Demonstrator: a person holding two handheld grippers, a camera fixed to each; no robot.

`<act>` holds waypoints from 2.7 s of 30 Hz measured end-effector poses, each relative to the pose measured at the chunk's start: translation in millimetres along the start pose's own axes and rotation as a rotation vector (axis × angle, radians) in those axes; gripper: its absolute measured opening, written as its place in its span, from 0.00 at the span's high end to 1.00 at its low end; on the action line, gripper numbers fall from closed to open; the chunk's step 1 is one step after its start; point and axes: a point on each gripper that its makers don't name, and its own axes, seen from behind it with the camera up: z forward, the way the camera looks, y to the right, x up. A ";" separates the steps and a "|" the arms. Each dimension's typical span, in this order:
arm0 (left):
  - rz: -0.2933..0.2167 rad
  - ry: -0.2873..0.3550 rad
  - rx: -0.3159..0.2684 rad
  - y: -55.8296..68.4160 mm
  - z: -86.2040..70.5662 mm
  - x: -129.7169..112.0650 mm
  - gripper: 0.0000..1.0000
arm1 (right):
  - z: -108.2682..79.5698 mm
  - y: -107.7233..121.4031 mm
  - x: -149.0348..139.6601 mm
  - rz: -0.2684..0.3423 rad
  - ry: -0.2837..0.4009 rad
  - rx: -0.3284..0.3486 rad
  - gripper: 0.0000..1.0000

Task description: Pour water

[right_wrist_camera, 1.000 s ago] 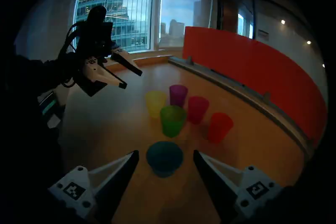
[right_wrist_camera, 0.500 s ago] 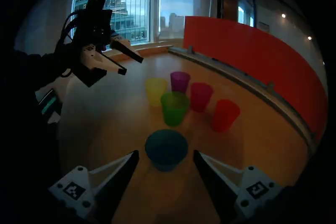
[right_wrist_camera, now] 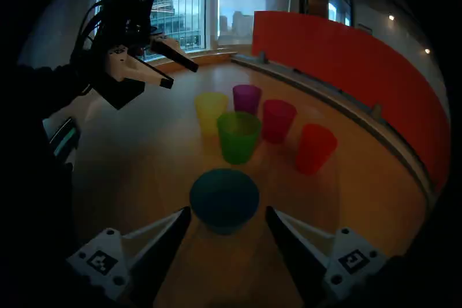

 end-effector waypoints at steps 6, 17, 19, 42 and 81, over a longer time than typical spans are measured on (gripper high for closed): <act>0.003 -0.006 0.002 -0.4 7.2 0.9 0.06 | 10.1 -2.5 -1.2 -0.012 -0.009 0.007 0.00; 0.013 -0.009 -0.012 4.5 18.8 4.5 0.06 | 29.2 -3.3 2.4 -0.017 -0.004 0.004 0.00; 0.015 -0.011 -0.012 4.5 20.8 4.5 0.06 | 31.7 -4.2 2.9 -0.017 -0.003 0.006 0.00; 0.020 -0.050 -0.025 5.2 44.7 -6.1 0.06 | 29.4 -0.8 3.6 0.013 0.024 -0.002 0.08; 0.044 -0.213 -0.014 -2.3 97.1 -34.2 0.06 | -64.4 29.7 22.8 0.046 0.153 -0.121 0.08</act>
